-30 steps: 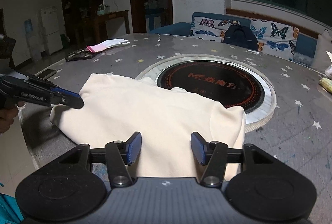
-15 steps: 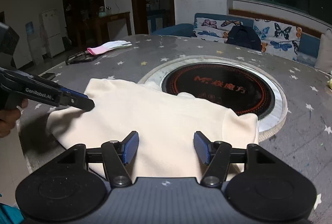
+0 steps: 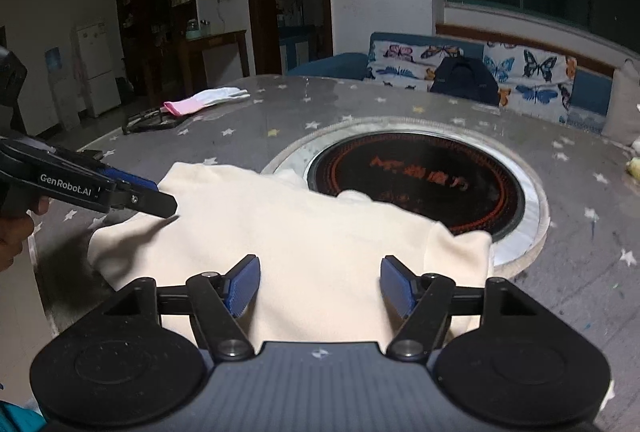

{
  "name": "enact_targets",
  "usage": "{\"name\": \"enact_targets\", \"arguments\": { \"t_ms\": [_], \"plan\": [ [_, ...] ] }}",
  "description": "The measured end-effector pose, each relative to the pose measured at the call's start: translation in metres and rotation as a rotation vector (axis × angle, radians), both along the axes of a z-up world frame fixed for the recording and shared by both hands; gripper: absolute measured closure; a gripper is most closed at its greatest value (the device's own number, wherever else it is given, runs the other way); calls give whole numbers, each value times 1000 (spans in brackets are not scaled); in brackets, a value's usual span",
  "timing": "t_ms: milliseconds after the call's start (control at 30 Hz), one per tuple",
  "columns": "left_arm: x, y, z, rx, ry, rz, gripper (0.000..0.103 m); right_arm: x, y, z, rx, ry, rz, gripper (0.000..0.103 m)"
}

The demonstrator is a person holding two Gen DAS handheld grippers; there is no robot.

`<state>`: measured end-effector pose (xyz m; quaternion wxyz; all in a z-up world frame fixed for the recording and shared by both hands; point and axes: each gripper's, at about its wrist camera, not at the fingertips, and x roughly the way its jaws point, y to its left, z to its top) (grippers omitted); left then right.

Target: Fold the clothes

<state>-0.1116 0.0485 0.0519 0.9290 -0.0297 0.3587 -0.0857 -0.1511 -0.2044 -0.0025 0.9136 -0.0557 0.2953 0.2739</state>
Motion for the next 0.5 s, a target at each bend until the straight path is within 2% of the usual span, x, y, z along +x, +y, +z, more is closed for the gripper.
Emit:
{"name": "enact_targets", "arguments": {
  "t_ms": [133,233,500],
  "plan": [
    [3,1,0,17,8,30,40,3,1,-4,4,7,-8,30],
    [6,2,-3,28,25,54,31,6,2,-7,8,13,-14,24],
    [10,5,-10,34,55,111,18,9,9,-15,10,24,-27,9]
  ]
}}
